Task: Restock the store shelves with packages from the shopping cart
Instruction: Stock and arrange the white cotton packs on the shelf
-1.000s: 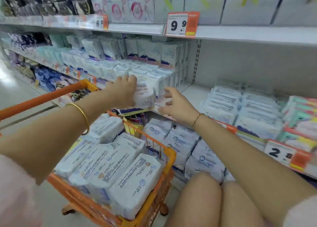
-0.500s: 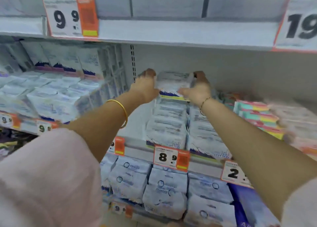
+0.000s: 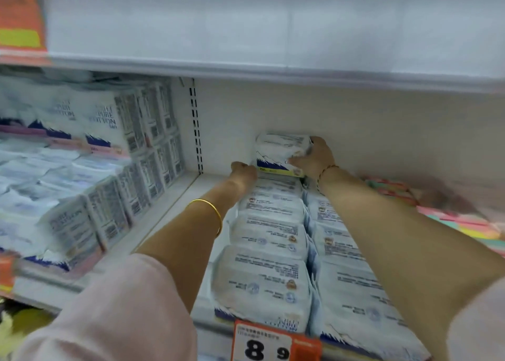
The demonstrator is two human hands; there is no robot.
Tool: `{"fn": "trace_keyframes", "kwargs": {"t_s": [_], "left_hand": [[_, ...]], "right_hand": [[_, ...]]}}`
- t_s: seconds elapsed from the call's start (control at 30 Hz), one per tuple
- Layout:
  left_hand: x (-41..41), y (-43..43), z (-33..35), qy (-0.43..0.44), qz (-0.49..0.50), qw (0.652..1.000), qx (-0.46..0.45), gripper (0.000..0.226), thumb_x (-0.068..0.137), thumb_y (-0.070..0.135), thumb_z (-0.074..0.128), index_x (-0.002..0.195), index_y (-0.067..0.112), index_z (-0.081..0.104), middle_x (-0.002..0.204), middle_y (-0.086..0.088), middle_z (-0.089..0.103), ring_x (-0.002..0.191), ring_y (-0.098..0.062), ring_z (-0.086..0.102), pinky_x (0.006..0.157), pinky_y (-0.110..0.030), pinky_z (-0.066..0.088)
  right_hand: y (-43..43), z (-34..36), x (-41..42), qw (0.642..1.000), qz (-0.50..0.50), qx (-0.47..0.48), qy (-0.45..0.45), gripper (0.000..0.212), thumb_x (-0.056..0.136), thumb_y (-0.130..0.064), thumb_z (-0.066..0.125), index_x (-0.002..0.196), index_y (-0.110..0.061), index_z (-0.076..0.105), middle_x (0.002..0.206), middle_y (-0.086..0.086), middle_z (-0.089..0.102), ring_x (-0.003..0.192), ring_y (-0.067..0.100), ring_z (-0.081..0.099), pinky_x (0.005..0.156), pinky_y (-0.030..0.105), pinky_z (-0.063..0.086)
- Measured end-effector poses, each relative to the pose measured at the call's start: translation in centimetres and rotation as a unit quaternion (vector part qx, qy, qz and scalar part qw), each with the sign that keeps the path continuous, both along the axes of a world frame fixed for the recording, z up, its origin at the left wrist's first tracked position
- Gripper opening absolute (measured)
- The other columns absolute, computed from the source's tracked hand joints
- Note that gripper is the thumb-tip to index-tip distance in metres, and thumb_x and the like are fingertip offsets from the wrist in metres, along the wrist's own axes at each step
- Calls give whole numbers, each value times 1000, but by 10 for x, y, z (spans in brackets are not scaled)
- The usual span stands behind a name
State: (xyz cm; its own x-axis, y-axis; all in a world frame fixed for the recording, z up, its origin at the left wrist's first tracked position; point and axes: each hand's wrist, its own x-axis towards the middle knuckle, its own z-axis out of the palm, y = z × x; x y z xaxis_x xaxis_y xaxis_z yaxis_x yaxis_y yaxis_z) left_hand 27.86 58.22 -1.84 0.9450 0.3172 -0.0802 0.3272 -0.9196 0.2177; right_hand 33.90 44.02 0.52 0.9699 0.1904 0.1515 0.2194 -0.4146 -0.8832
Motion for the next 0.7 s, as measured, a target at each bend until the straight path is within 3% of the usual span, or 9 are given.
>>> {"fn": "trace_keyframes", "kwargs": {"t_s": [0.1, 0.17, 0.2, 0.23, 0.27, 0.3, 0.4, 0.53, 0.7], "left_hand": [[1, -2, -1, -14, 36, 997, -66, 19, 93, 2, 39, 103, 18, 41, 68, 3, 15, 58, -10, 15, 51, -19, 13], [8, 0, -2, -86, 82, 964, -237, 20, 96, 2, 32, 80, 15, 34, 70, 0, 21, 57, -11, 15, 51, -18, 16], [2, -1, 2, -106, 121, 935, -316, 19, 96, 2, 31, 80, 12, 33, 75, -2, 30, 58, -11, 23, 52, -17, 22], [0, 0, 2, -116, 106, 933, -323, 10, 96, 3, 32, 89, 8, 36, 84, -5, 39, 64, -13, 34, 55, -18, 28], [-3, 0, 1, -116, 76, 959, -245, 7, 96, 5, 33, 102, 8, 35, 91, -7, 43, 69, -15, 40, 60, -23, 35], [-7, -1, 2, -106, 54, 967, -225, 18, 96, 6, 33, 114, 9, 34, 97, -8, 46, 74, -15, 43, 69, -27, 37], [-20, -4, 10, -110, 47, 936, -331, 44, 97, 8, 31, 140, 4, 19, 127, -15, 44, 99, -21, 43, 85, -29, 32], [-56, -5, 37, -68, 58, 951, -295, 47, 97, 11, 33, 141, 3, 18, 140, -20, 34, 121, -30, 40, 96, -35, 34], [-160, -3, 81, 82, -6, 983, -162, 45, 95, 19, 39, 139, 13, 31, 147, -13, 31, 129, -33, 37, 102, -44, 41]], "right_hand": [[4, -5, 4, 1000, 5, 2, 7, 74, 87, -4, 62, 147, -5, 18, 149, 12, 29, 129, 27, 38, 57, 6, 30], [8, -7, 6, 1000, -2, -19, 5, 71, 88, -4, 60, 147, -5, 20, 148, 14, 32, 127, 28, 41, 61, 7, 34], [10, -8, 7, 999, -8, -33, 4, 70, 88, -5, 61, 146, -4, 21, 145, 15, 36, 125, 28, 43, 68, 9, 38], [12, -8, 7, 999, -16, -44, 2, 70, 87, -6, 62, 144, -4, 23, 141, 17, 40, 124, 29, 45, 80, 15, 42], [14, -9, 7, 998, -28, -51, -2, 69, 86, -6, 64, 142, -2, 24, 138, 18, 43, 123, 29, 46, 89, 22, 42], [15, -9, 6, 998, -42, -54, -3, 68, 86, -6, 64, 140, -1, 24, 136, 19, 44, 122, 30, 47, 93, 26, 41], [14, -6, -7, 994, -96, -48, -3, 61, 88, 0, 56, 138, 1, 22, 135, 22, 41, 120, 34, 47, 92, 31, 42], [9, 8, -50, 991, -137, -5, 9, 52, 91, 2, 50, 138, 1, 27, 138, 19, 42, 122, 32, 48, 78, 25, 39], [-1, 12, -154, 999, 10, 21, -24, 51, 87, 6, 49, 135, -1, 35, 127, 18, 47, 109, 32, 52, 88, 34, 46]]}}
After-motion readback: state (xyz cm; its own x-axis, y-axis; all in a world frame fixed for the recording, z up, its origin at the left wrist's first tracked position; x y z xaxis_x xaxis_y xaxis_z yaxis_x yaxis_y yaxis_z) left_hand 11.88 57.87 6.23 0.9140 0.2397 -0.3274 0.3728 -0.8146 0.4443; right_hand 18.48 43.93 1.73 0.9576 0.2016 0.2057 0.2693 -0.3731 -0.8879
